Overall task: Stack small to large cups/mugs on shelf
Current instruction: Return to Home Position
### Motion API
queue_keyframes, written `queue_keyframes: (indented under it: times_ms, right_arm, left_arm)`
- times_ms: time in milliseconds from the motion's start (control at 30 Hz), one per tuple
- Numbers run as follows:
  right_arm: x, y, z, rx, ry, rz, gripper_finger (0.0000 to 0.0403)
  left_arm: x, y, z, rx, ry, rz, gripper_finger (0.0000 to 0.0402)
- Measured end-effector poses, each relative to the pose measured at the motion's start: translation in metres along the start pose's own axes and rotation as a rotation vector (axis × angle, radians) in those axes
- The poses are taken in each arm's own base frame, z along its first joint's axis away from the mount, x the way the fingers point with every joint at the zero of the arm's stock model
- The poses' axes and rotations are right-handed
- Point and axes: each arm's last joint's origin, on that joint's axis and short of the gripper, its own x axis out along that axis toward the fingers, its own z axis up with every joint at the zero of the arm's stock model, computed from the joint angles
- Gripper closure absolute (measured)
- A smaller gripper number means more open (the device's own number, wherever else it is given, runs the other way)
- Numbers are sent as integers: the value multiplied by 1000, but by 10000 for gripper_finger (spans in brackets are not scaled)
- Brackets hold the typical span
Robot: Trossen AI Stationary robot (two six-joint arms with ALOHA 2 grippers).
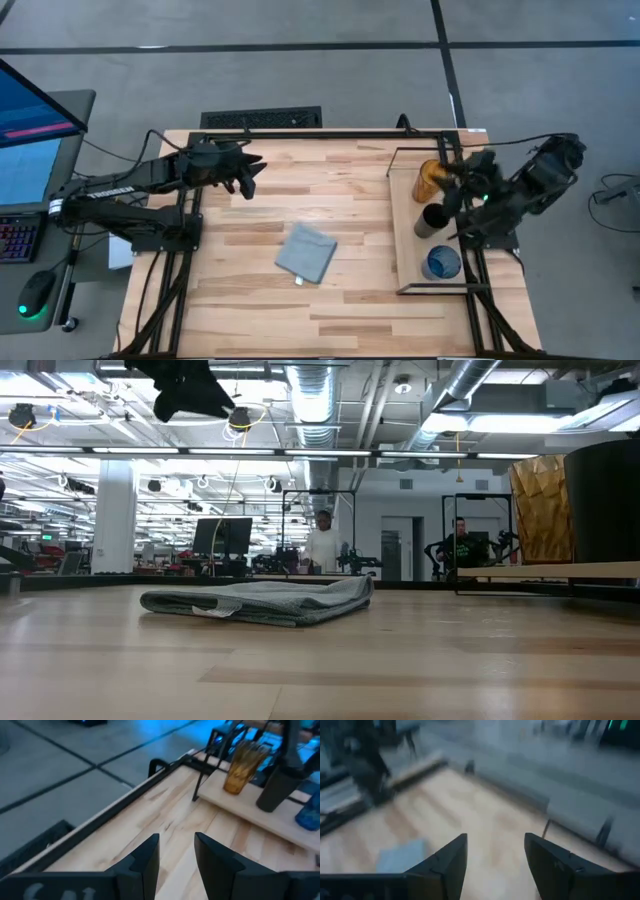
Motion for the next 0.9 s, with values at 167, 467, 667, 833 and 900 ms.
queue_keyframes:
  times_ms: [167, 467, 667, 833, 900]
  right_arm:
    - [-12, -26, 13, -98, -107, 78, 186]
    - [-31, -69, 26, -137, -275, 480, 188]
    - [-27, -68, 13, -166, -482, 626, 186]
    - [-23, -70, 0, -167, -551, 754, 188]
    - [-23, -69, -1, -175, -546, 764, 188]
  left_arm:
    - [-10, -1, 9, 63, -92, -63, 287]
    - [-29, -1, 21, 153, -236, -166, 287]
    - [-33, 0, 20, 154, -235, -164, 287]
    - [-32, 0, 19, 166, -224, -161, 287]
    - [-32, 0, 19, 168, -221, -160, 287]
